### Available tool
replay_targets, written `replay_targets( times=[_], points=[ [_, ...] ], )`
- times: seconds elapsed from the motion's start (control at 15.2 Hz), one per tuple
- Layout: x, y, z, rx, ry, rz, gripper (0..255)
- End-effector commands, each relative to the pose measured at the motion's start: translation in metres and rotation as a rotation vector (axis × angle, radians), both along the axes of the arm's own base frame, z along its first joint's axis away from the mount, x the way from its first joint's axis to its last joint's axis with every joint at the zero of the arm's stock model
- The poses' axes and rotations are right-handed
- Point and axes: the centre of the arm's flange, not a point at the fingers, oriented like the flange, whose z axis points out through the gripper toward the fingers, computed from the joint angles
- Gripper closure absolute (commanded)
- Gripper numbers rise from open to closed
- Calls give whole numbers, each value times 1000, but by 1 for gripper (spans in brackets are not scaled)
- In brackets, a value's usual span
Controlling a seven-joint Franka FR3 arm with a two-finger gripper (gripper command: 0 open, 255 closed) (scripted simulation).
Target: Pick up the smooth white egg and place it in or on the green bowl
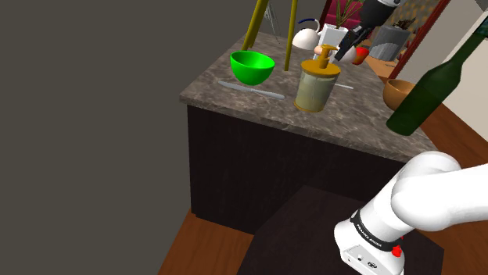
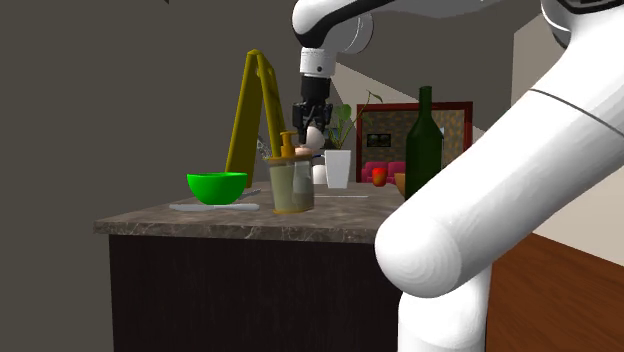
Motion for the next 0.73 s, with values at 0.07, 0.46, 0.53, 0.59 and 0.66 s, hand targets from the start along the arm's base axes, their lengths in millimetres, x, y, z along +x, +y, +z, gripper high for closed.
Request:
replay_targets(
  times=[0.07, 0.46, 0.53, 0.59, 0.66],
  points=[
    [40, 17, 0, 0, -1, 0, 255],
    [113, 47, 0, 0, -1, 0, 255],
    [125, 52, 0, 0, -1, 0, 255],
    [137, 57, 0, 0, -1, 0, 255],
    [150, 62, 0, 0, -1, 0, 255]
  ],
)
